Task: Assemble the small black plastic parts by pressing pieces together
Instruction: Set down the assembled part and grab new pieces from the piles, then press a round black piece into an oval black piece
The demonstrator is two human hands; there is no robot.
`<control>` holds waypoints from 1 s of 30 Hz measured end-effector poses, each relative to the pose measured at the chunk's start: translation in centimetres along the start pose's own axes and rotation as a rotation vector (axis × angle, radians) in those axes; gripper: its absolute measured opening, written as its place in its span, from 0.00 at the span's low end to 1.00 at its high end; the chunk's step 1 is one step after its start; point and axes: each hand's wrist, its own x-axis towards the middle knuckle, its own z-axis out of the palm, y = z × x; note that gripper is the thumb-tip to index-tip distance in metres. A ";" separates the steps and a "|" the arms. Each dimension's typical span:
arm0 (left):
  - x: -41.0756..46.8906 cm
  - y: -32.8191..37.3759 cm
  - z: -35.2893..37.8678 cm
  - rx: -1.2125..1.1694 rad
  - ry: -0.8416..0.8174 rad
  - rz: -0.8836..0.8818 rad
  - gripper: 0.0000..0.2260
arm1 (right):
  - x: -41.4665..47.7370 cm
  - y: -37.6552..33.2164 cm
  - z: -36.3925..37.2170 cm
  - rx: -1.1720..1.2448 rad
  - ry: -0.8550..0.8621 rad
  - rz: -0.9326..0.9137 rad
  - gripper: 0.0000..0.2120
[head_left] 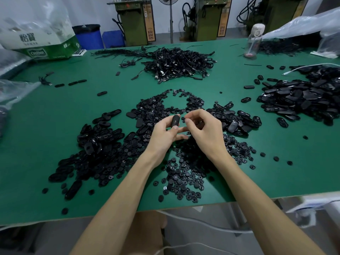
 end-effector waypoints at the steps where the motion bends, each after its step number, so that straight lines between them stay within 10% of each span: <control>1: 0.0 -0.1 0.0 0.014 0.005 0.008 0.14 | 0.0 0.0 0.0 0.007 -0.006 -0.002 0.05; 30: 0.1 -1.1 -0.2 0.137 0.179 0.095 0.10 | 0.1 0.4 0.1 -0.063 -0.052 -0.044 0.04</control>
